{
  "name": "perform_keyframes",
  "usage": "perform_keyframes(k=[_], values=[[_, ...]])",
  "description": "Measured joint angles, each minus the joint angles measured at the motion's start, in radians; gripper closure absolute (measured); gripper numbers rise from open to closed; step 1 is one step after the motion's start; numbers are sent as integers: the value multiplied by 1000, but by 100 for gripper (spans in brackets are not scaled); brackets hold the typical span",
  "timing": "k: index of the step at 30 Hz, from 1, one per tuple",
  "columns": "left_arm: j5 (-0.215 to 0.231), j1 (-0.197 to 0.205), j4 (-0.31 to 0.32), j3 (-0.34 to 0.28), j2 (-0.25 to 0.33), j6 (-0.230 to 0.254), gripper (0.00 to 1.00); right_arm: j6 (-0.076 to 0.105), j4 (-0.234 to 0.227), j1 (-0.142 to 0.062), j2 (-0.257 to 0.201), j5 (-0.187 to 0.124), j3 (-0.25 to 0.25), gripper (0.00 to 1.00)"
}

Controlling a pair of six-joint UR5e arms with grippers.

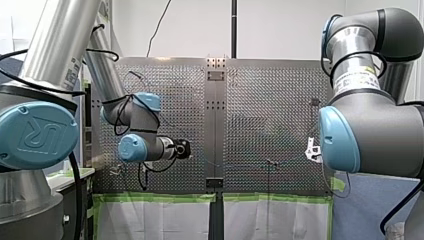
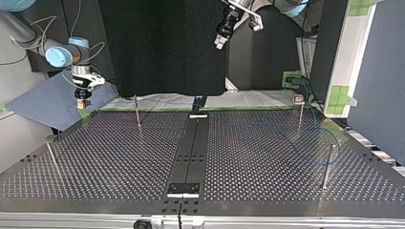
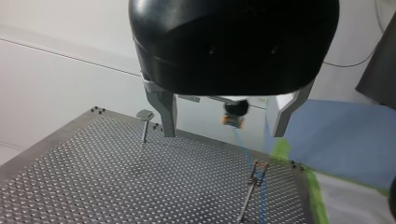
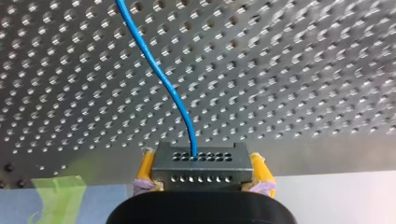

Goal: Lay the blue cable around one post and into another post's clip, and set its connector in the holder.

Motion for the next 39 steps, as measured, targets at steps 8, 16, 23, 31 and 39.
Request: perform_keyframes(k=[8, 16, 23, 31, 39], values=[[-1, 0, 5, -47, 0, -2, 5, -1, 71, 18, -72, 13, 0, 100], [1, 0, 4, -49, 0, -2, 5, -2, 143, 46, -144, 22, 0, 100], [1, 0, 3, -49, 0, -2, 5, 1, 201, 81, -202, 22, 0, 100], [1, 0, 5, -49, 0, -3, 5, -2, 265, 108, -266, 22, 0, 100], [1, 0, -5, -49, 0, -1, 5, 12, 319, 126, -341, 24, 0, 100]])
